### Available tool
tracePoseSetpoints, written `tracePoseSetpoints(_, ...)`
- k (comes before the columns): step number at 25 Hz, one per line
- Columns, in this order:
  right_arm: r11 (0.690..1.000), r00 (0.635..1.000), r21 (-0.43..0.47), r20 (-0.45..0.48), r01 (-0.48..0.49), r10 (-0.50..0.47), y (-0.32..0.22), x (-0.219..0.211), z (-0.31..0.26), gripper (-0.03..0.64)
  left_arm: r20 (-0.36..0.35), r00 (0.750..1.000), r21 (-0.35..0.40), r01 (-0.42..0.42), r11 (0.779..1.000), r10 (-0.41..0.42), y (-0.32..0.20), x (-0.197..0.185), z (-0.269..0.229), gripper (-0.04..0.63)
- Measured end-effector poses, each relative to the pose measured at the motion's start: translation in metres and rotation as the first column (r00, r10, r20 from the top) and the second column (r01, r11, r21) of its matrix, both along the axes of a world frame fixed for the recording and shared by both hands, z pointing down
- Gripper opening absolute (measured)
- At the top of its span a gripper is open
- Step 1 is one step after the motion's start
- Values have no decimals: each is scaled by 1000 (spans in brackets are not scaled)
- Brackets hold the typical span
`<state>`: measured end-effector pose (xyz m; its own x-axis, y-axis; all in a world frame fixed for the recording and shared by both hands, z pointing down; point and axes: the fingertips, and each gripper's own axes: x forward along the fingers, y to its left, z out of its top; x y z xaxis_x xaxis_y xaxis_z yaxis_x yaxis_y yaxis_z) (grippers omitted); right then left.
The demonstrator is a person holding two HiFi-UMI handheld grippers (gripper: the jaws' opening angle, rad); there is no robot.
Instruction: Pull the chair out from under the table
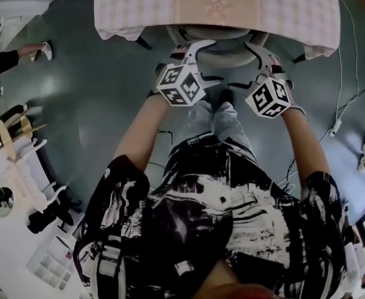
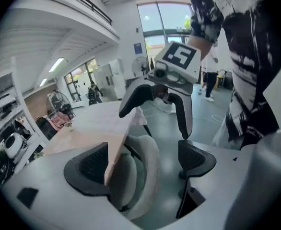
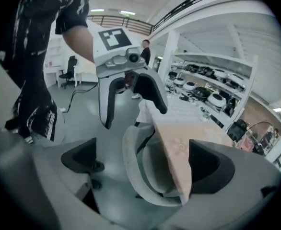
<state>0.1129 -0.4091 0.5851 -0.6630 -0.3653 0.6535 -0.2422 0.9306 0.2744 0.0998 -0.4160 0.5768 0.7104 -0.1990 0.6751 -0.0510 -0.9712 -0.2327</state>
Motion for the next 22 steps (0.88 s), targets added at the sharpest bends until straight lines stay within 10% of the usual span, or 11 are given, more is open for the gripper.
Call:
tracePoseSetpoints(8,980,942,-137,-284,141,-176,-5,-22,128,572,328,931,-98,-136,986,161,-1,-10,143,361)
tracePoseSetpoints(16,972,867,-140,-441,188,-231,-12,-30,188,550,455,875,-113,-126,986,164,-7,-24,199,299)
tracePoseSetpoints(19,974,823,-102,-520,204,-227,-18,-26,199,443,497,854,-82,-127,989,151,-9,-27,210,258)
tracePoseSetpoints(22,972,768,-39,-606,231,-207,-26,-20,208,200,541,830,-16,-149,989,134,-14,-30,217,175)
